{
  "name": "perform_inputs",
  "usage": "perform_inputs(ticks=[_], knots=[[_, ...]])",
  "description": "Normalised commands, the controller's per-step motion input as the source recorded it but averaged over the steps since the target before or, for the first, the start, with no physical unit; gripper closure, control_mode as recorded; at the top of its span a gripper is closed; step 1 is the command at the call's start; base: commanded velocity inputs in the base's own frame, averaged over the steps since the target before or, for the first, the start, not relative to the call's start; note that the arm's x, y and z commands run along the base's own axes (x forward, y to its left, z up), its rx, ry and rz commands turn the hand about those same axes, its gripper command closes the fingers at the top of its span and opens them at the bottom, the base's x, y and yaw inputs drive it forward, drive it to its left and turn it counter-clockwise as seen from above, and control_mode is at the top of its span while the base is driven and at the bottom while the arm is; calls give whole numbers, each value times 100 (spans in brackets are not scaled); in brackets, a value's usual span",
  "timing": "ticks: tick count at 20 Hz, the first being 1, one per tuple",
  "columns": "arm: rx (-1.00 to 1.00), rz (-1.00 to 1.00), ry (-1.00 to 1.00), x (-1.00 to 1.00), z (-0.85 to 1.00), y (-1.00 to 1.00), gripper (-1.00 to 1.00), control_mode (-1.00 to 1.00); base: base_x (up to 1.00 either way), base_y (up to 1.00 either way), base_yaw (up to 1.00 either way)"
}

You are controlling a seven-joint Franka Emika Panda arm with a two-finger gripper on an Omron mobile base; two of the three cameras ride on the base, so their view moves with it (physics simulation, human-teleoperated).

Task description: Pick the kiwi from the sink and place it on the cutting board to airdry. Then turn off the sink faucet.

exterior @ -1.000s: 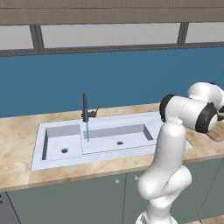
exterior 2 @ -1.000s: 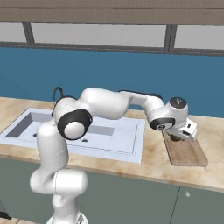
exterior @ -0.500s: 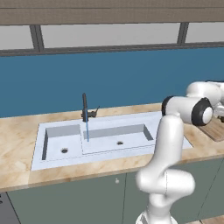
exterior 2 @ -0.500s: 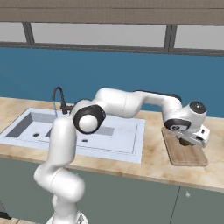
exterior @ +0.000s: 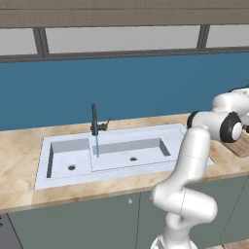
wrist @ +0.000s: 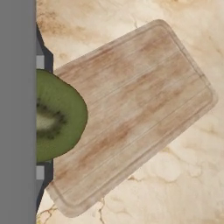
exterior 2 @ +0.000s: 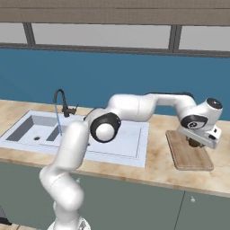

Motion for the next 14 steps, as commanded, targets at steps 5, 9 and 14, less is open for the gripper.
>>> perform_inputs(ticks=[5,9,14], knots=[[0,0,8,25,-23,0,100,-100,0,0,0],[0,0,8,26,-33,0,100,-100,0,0,0],[0,0,8,21,-34,0,100,-100,0,0,0]])
